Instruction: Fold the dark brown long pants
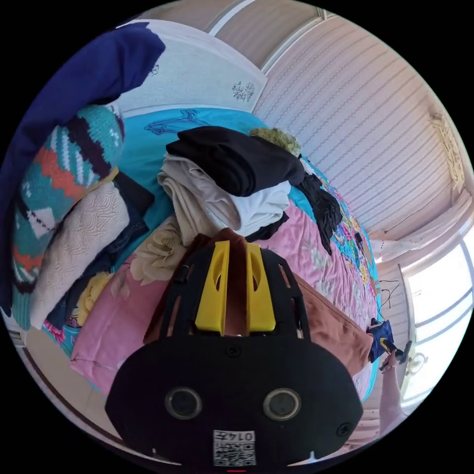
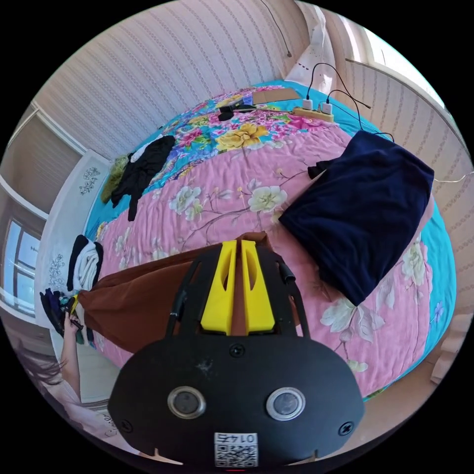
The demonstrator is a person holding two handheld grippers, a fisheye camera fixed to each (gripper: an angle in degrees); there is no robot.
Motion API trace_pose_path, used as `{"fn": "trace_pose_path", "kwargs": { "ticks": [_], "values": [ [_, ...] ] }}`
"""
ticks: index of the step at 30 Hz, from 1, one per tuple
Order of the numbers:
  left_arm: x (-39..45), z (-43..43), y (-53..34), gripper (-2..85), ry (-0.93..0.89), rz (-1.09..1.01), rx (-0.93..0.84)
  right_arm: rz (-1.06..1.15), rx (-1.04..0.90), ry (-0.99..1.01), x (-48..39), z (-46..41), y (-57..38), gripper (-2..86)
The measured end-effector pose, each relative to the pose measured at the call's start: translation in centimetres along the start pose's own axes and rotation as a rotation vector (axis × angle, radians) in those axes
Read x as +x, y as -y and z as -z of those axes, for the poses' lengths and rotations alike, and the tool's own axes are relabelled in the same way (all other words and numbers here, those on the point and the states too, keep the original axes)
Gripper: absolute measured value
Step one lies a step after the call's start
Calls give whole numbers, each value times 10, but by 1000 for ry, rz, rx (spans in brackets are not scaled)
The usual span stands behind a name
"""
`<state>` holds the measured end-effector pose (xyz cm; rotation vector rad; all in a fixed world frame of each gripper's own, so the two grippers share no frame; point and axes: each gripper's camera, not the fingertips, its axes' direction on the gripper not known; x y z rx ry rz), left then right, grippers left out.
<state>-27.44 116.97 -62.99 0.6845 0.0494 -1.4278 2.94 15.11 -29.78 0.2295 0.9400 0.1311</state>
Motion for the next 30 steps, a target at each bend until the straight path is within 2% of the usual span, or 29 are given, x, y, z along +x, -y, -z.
{"fn": "trace_pose_path", "kwargs": {
  "ticks": [2, 6, 9, 15, 19, 21, 23, 27, 30],
  "values": [
    [-9, 24, -18, 62, 31, -80, 43, 5, 14, 49, 12, -6, -22, 47],
    [-35, 53, -64, 71, 24, -121, 61, -36, 49, 269, 55, -10, -98, 64],
    [-66, 54, -102, 81, 50, -47, 30, -119, 72, 346, 79, -18, -163, 75],
    [-98, 14, -128, 142, -114, 209, -28, -313, 118, 439, 95, -49, -238, 105],
    [-92, -17, -114, 161, -153, 264, -5, -371, 189, 534, 89, -70, -222, 116],
    [-90, -29, -108, 133, -204, 285, -7, -377, 209, 558, 82, -79, -206, 119],
    [-88, -35, -105, 60, -194, 267, -27, -393, 209, 578, 72, -89, -187, 116],
    [-89, -25, -111, 5, -256, 275, -21, -388, 161, 644, 54, -96, -157, 20],
    [-88, -4, -116, -6, -303, 220, -26, -333, 176, 715, 46, -75, -152, 1]
  ]
}}
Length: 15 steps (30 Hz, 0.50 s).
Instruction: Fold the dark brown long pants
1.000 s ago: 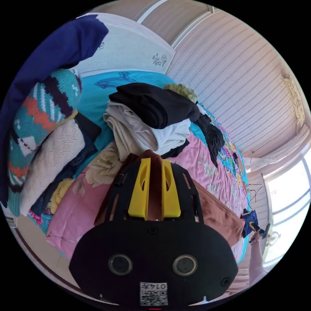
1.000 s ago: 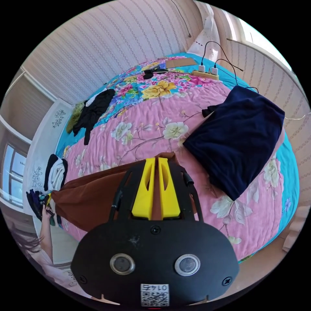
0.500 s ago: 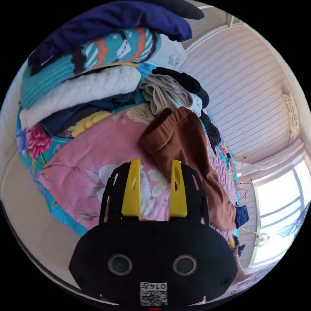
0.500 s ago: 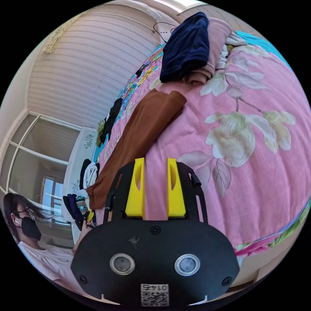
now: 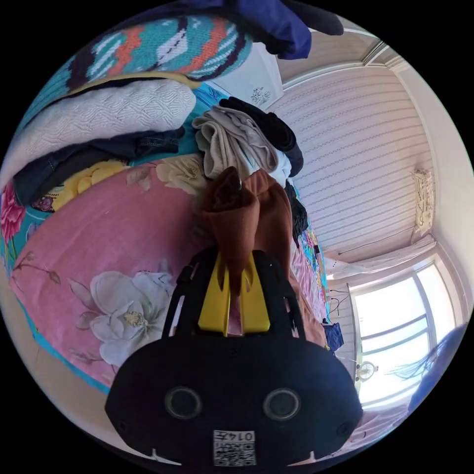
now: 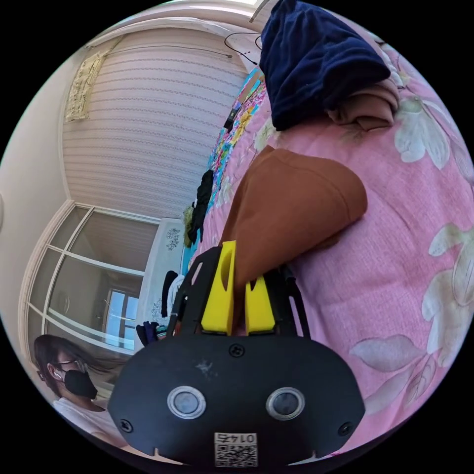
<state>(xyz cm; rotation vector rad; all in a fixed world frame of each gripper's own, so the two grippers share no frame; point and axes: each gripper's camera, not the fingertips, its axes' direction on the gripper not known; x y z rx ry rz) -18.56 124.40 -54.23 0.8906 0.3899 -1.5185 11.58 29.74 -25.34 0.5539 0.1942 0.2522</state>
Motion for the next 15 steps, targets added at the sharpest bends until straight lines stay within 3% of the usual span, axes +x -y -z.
{"fn": "trace_pose_path", "kwargs": {
  "ticks": [8, 15],
  "values": [
    [2, 61, -64, -5, 5, -112, -146, 147, -125, -16, -72, 64, -32, -5],
    [-12, 55, -129, 69, 217, -219, -369, 108, -402, -471, -97, 79, -82, 35]
  ]
}}
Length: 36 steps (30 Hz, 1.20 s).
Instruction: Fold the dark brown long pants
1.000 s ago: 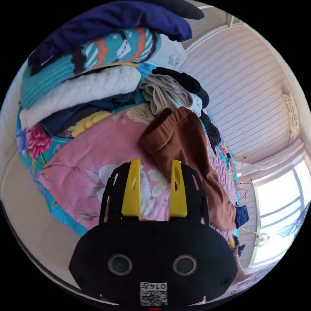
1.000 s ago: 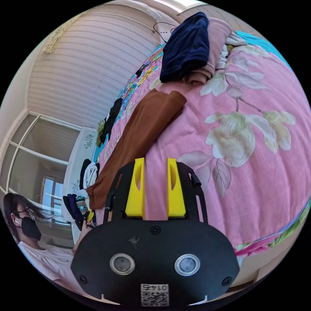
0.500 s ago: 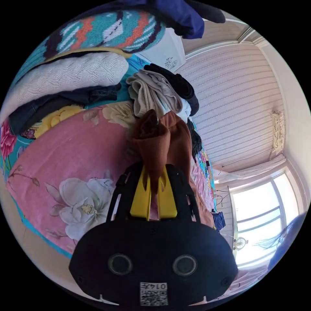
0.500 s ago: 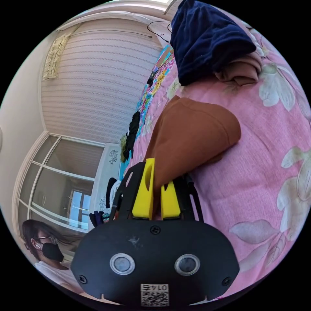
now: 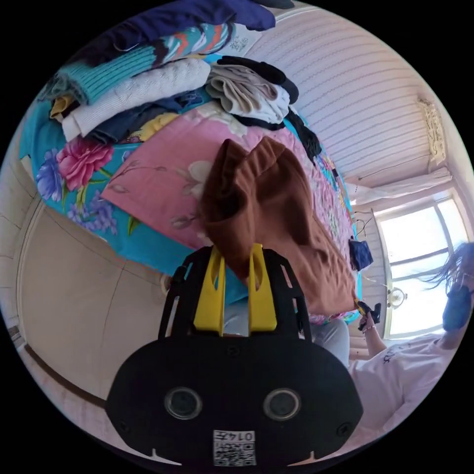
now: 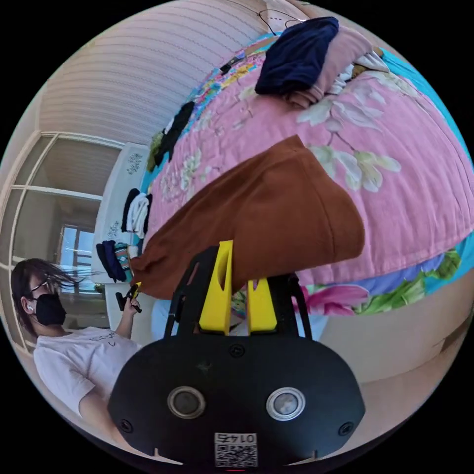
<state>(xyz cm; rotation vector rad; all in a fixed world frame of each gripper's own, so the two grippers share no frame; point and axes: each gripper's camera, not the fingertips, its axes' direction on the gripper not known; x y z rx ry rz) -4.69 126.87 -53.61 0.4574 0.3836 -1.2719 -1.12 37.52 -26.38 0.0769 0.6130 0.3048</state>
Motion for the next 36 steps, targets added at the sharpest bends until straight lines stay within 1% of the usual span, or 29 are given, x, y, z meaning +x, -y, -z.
{"fn": "trace_pose_path", "kwargs": {
  "ticks": [3, 5, 6, 7, 8, 9, 10, 11, 13, 14, 16, 18, 19, 20, 21, 22, 24, 26, 30, 36],
  "values": [
    [28, 19, -19, 74, 193, -146, 0, -22, 61, -153, -20, 25, -9, 69],
    [76, 27, -30, 64, 401, -365, -32, 6, 107, -297, -45, 43, -11, 71],
    [90, 26, -31, 64, 441, -425, -44, 65, 149, -416, -73, 51, -9, 71],
    [120, 21, -33, 62, 506, -540, -62, 168, 176, -522, -108, 53, -4, 70],
    [152, 12, -33, 59, 534, -652, -66, 229, 187, -569, -128, 51, -1, 70],
    [166, 6, -32, 59, 536, -699, -63, 367, 183, -625, -170, 42, 9, 71],
    [196, -10, -29, 58, 520, -788, -54, 512, 142, -622, -213, 25, 21, 72],
    [223, -31, -26, 60, 481, -870, -53, 586, 110, -601, -234, 14, 27, 72],
    [258, -69, -19, 67, 414, -984, -76, 859, -47, -501, -315, -41, 48, 80],
    [277, -96, -14, 73, 392, -1050, -97, 919, -85, -485, -334, -56, 51, 82],
    [299, -133, -6, 79, 359, -1112, -114, 1107, -207, -464, -394, -113, 60, 90],
    [312, -169, 5, 84, 314, -1123, -163, 1183, -258, -477, -421, -147, 67, 93],
    [318, -193, 11, 88, 302, -1129, -226, 1184, -279, -490, -430, -166, 74, 90],
    [320, -217, 15, 90, 335, -1135, -292, 1173, -306, -498, -432, -176, 79, 88],
    [320, -228, 16, 92, 350, -1136, -316, 1133, -385, -518, -431, -196, 88, 79],
    [319, -243, 17, 90, 361, -1127, -334, 1103, -395, -491, -432, -202, 94, 70],
    [319, -252, 19, 81, 340, -1111, -313, 1076, -387, -463, -438, -198, 101, 51],
    [322, -255, 21, 54, 309, -1092, -316, 1066, -366, -445, -441, -193, 101, 29],
    [336, -249, 8, 33, 347, -1138, -272, 1107, -298, -470, -454, -172, 90, 9],
    [362, -193, 1, 31, 296, -1180, -196, 1134, -203, -399, -474, -95, 84, 3]
  ]
}}
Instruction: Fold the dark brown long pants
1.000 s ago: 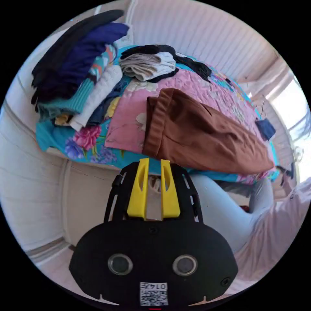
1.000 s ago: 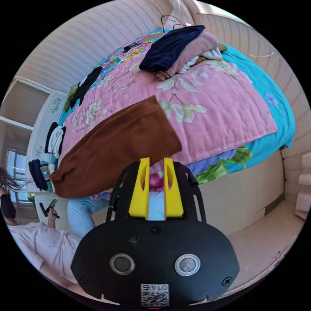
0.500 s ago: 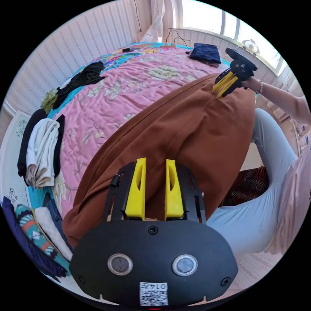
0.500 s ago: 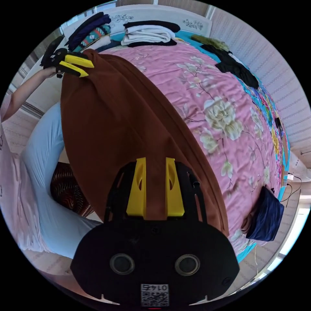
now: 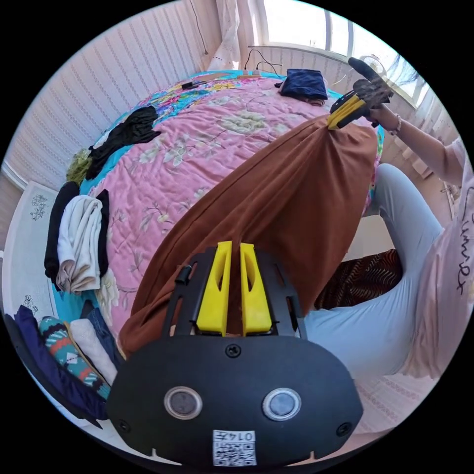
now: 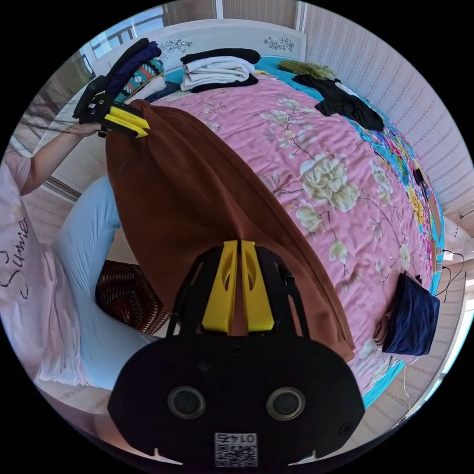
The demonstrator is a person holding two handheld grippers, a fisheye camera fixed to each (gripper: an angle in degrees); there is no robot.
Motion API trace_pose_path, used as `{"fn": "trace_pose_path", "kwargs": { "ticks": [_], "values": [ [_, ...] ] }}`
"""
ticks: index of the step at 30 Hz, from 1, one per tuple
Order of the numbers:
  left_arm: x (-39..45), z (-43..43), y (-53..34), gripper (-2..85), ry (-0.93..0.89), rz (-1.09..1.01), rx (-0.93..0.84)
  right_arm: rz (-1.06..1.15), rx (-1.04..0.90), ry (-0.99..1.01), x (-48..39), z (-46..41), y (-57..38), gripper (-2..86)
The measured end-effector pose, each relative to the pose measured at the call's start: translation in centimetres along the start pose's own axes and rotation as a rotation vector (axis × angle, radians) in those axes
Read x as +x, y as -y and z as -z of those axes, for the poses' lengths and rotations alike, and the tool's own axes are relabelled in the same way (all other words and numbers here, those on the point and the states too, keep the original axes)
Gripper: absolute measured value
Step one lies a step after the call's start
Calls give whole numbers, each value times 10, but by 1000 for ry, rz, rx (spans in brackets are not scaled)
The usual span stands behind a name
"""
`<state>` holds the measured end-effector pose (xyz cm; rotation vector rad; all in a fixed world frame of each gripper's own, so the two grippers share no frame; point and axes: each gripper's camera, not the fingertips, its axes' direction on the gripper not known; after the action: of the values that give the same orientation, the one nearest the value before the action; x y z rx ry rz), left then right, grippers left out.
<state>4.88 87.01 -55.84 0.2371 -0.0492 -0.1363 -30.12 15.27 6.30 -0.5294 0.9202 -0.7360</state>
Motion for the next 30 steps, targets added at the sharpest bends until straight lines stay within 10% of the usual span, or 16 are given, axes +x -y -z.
{"fn": "trace_pose_path", "kwargs": {
  "ticks": [17, 30],
  "values": [
    [-78, -139, 52, 39, 15, 264, -84, -396, 18, 106, 95, -87, -30, -3],
    [-90, -155, 37, 38, -18, 338, -42, -923, 195, -165, 180, 36, -339, 52]
  ]
}}
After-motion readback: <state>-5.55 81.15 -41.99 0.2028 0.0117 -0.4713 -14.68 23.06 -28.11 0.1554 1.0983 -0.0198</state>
